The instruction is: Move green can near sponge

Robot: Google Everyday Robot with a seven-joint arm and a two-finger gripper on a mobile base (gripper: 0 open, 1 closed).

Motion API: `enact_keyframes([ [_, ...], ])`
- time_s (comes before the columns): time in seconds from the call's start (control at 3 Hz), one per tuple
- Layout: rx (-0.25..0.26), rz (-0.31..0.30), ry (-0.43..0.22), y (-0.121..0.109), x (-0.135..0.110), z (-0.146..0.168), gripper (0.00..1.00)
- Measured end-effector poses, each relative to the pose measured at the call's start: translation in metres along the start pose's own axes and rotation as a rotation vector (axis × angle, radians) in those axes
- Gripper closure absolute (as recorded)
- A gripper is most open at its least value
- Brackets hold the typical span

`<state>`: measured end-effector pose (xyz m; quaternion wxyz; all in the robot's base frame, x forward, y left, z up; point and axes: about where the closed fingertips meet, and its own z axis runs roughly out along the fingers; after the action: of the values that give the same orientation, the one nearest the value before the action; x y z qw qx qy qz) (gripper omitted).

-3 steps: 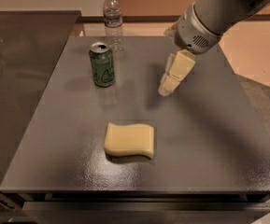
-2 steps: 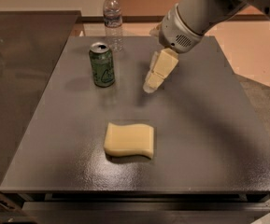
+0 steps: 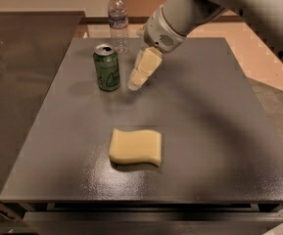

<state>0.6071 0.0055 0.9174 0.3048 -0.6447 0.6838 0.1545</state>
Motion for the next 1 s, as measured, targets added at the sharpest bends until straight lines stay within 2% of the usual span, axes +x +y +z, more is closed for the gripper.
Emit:
enact_keyframes([
  [1.0,-0.006,0.030,-0.056,-0.019,-0.018,0.057,0.00],
])
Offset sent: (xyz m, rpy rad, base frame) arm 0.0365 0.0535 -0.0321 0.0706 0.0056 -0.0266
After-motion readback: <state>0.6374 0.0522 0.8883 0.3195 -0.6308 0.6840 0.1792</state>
